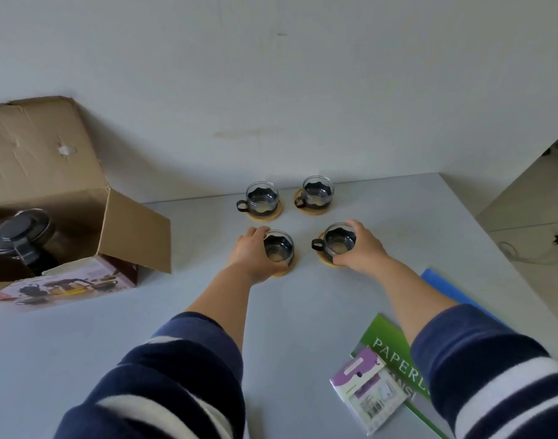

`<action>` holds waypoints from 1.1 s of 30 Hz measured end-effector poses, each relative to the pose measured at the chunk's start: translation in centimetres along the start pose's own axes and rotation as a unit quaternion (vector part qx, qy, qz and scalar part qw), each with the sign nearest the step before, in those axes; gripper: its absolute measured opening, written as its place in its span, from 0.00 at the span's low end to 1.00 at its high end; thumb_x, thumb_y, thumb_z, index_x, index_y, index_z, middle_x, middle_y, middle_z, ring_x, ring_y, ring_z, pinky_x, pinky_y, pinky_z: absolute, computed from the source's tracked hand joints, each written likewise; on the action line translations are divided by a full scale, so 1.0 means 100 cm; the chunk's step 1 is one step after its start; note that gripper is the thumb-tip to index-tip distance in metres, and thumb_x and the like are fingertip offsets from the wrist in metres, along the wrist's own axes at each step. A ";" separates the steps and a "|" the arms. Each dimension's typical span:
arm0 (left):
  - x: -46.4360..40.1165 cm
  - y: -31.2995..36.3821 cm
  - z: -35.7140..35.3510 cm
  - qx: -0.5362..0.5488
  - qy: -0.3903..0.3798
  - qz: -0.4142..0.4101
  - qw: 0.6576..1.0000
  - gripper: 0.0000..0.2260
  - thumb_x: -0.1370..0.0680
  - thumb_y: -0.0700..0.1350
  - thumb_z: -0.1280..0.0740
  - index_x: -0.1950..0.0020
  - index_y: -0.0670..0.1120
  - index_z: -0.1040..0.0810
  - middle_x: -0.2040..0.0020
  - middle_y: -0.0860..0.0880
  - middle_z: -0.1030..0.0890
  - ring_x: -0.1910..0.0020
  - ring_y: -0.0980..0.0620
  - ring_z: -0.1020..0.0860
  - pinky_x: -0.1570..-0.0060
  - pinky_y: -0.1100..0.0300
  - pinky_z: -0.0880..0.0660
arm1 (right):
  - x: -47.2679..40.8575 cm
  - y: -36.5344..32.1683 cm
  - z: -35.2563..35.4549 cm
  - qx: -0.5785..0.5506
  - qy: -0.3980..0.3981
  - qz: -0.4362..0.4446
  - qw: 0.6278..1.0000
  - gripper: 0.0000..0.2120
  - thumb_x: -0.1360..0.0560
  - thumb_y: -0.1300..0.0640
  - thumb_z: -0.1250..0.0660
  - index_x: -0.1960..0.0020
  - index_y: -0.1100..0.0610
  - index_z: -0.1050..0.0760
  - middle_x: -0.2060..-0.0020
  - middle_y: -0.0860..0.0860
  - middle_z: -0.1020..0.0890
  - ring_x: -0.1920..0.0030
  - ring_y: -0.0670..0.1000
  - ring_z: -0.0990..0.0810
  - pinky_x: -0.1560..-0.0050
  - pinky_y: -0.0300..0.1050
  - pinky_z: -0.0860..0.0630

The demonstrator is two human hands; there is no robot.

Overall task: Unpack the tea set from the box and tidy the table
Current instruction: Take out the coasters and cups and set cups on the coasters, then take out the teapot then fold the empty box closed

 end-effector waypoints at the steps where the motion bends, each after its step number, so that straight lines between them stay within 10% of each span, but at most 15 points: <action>1: -0.001 0.001 -0.001 -0.006 0.003 0.000 1.000 0.40 0.34 0.51 0.25 0.25 0.48 0.37 0.32 0.50 0.31 0.32 0.48 0.33 0.35 0.52 0.29 | -0.002 0.003 -0.002 0.005 -0.002 0.000 1.000 0.48 0.41 0.49 0.25 0.26 0.46 0.44 0.33 0.52 0.29 0.33 0.58 0.31 0.35 0.52 0.29; 12: 0.001 0.005 -0.001 -0.049 0.022 0.010 0.999 0.40 0.33 0.53 0.26 0.24 0.51 0.40 0.29 0.49 0.32 0.30 0.48 0.34 0.33 0.49 0.32 | -0.019 0.002 -0.007 0.035 -0.028 0.015 0.999 0.47 0.32 0.51 0.29 0.23 0.42 0.55 0.31 0.54 0.35 0.31 0.61 0.39 0.35 0.50 0.35; 21: 0.021 -0.007 0.053 -0.132 0.069 0.018 0.989 0.40 0.25 0.60 0.34 0.21 0.49 0.51 0.23 0.48 0.39 0.24 0.46 0.42 0.26 0.44 0.44 | 0.006 -0.054 -0.004 0.221 -0.040 0.074 0.972 0.57 0.32 0.44 0.27 0.26 0.39 0.72 0.23 0.55 0.63 0.24 0.62 0.57 0.27 0.63 0.53; 33: 0.084 -0.156 0.218 -0.167 0.207 0.116 0.957 0.27 0.21 0.54 0.37 0.24 0.50 0.39 0.22 0.48 0.41 0.23 0.44 0.46 0.26 0.39 0.47 | 0.068 -0.238 -0.130 0.212 -0.124 0.243 0.938 0.34 0.26 0.48 0.35 0.23 0.46 0.46 0.27 0.56 0.36 0.27 0.60 0.42 0.31 0.56 0.34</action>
Point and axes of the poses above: each hand's wrist, its own x-axis away from the middle knuckle, its own z-axis out of the back of the hand, y = z × x, the point moved 6 cm from there along -x, towards the middle knuckle
